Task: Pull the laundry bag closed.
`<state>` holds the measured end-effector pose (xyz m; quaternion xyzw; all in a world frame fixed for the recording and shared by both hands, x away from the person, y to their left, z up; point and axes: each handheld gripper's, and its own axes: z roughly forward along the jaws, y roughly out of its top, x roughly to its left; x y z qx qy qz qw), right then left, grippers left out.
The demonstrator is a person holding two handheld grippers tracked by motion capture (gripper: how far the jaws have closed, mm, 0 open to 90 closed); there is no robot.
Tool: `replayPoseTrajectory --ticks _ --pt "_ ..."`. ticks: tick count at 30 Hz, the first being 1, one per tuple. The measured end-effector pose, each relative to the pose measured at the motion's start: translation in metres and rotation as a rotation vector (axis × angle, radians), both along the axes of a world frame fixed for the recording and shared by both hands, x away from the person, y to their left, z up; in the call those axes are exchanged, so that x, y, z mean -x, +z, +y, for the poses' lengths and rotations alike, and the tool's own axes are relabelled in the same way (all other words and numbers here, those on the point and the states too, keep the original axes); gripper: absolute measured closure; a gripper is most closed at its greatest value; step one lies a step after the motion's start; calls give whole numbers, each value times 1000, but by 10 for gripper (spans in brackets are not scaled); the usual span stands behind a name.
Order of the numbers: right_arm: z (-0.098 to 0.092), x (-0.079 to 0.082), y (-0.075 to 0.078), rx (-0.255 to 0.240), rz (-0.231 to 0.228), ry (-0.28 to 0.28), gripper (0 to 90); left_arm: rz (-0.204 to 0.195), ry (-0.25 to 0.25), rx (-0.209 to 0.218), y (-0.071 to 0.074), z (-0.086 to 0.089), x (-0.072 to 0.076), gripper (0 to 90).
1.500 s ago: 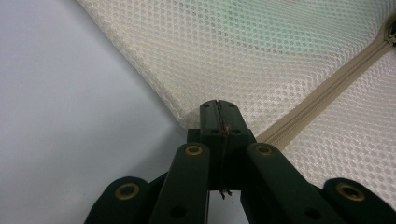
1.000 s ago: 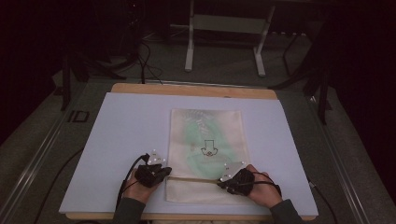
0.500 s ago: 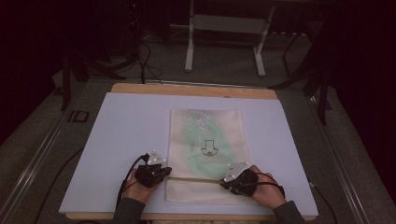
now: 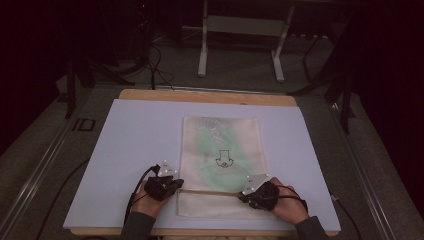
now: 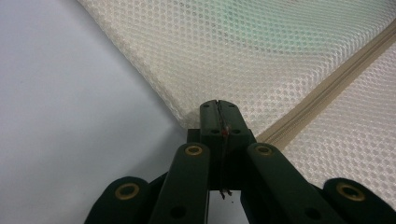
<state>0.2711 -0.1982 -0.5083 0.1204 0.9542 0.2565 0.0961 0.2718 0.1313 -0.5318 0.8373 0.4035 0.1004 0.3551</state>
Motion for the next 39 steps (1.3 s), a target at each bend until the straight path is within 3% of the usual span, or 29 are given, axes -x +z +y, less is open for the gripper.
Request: replayPoseTrajectory --ticks 39 --pt "-13 2 3 -3 9 -15 824 1 0 1 0 0 0 897"
